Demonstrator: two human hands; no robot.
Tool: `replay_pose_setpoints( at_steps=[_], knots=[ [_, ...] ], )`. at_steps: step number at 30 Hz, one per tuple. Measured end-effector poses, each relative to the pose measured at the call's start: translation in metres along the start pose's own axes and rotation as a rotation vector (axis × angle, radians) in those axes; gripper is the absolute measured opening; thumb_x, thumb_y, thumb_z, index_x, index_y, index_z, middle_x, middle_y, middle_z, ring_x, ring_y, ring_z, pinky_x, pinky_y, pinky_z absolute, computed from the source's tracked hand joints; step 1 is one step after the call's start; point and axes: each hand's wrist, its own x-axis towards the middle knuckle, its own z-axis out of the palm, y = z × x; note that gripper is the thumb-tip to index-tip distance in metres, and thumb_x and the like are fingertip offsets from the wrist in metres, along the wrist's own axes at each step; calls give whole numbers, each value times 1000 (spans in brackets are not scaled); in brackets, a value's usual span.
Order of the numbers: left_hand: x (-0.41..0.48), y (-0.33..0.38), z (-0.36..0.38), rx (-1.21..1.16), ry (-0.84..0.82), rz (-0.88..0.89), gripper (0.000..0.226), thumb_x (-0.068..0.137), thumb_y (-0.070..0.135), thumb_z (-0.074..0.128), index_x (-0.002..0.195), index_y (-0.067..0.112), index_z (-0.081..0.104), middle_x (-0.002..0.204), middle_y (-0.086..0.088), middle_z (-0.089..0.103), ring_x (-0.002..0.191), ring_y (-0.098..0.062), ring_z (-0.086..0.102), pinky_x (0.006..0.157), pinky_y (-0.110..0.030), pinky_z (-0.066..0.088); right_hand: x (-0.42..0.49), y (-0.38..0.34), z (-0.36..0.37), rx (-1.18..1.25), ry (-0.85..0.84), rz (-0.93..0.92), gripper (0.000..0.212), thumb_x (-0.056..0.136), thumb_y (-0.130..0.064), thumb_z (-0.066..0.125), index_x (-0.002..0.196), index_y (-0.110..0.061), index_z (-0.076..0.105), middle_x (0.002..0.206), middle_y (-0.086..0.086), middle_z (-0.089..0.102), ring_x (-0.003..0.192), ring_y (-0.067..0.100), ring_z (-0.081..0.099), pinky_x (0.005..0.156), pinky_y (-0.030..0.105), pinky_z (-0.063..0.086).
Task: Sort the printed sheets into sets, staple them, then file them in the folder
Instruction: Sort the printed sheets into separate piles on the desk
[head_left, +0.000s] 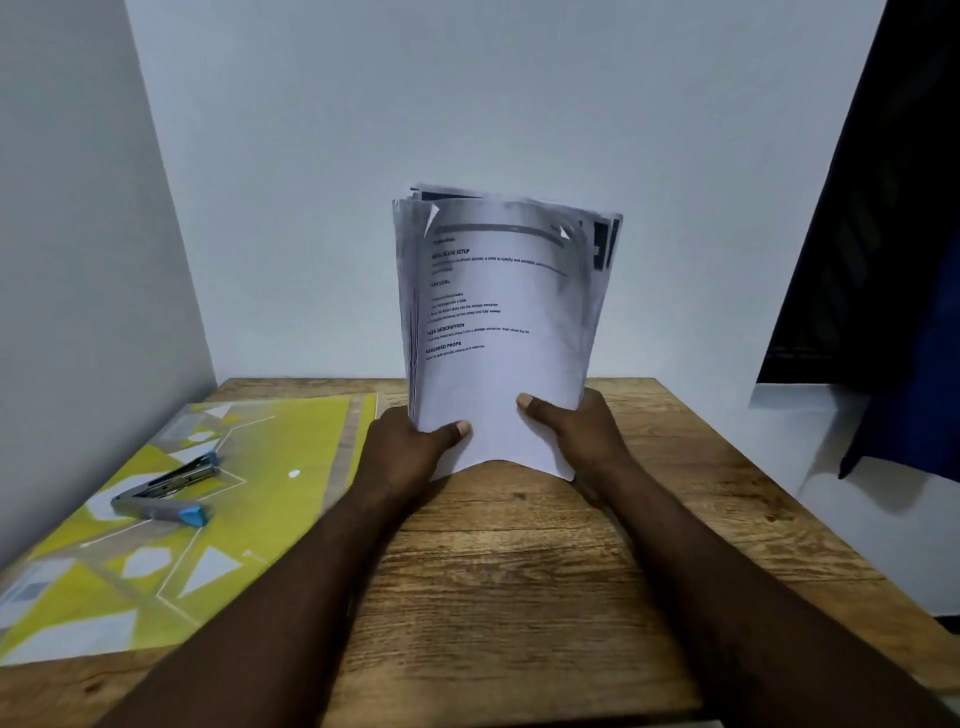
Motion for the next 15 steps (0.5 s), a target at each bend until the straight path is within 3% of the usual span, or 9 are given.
replay_pose_setpoints(
  at_steps=[1, 4, 7, 12, 15],
  knots=[
    [0, 2, 1, 2, 25, 6, 45, 78, 42, 91, 112, 20, 72, 107, 0, 76, 91, -18, 73, 82, -39, 62, 1, 0, 1, -11, 34, -13, 66, 59, -51, 92, 113, -16, 76, 107, 2, 81, 98, 27, 79, 93, 55, 62],
    [0, 14, -1, 18, 96, 69, 38, 77, 39, 93, 101, 18, 74, 92, 5, 72, 79, -6, 68, 67, -25, 54, 2, -7, 1, 6, 90, -84, 47, 70, -40, 89, 110, -17, 76, 104, 0, 82, 96, 24, 79, 92, 53, 63],
    [-1, 17, -3, -51, 79, 77, 41, 72, 34, 96, 105, 18, 76, 95, 10, 75, 84, -4, 71, 72, -25, 56, 1, -16, -2, 144, 57, -123, 27, 87, -20, 85, 112, -19, 76, 110, 3, 81, 103, 29, 78, 97, 53, 60],
    [0, 11, -8, -211, -12, -9, 36, 79, 28, 91, 110, 21, 73, 99, 8, 78, 76, -5, 75, 60, -18, 56, -3, -12, -10, 269, -59, -21, 33, 94, -19, 77, 126, -14, 73, 121, 11, 78, 112, 34, 75, 103, 58, 56],
    [-5, 6, -3, -131, -27, -11, 37, 81, 44, 89, 110, 26, 73, 104, 5, 79, 86, -12, 76, 73, -31, 61, -5, -6, -3, 184, -25, 3, 30, 90, -17, 82, 119, -13, 75, 113, 9, 80, 105, 33, 77, 101, 59, 57]
  ],
)
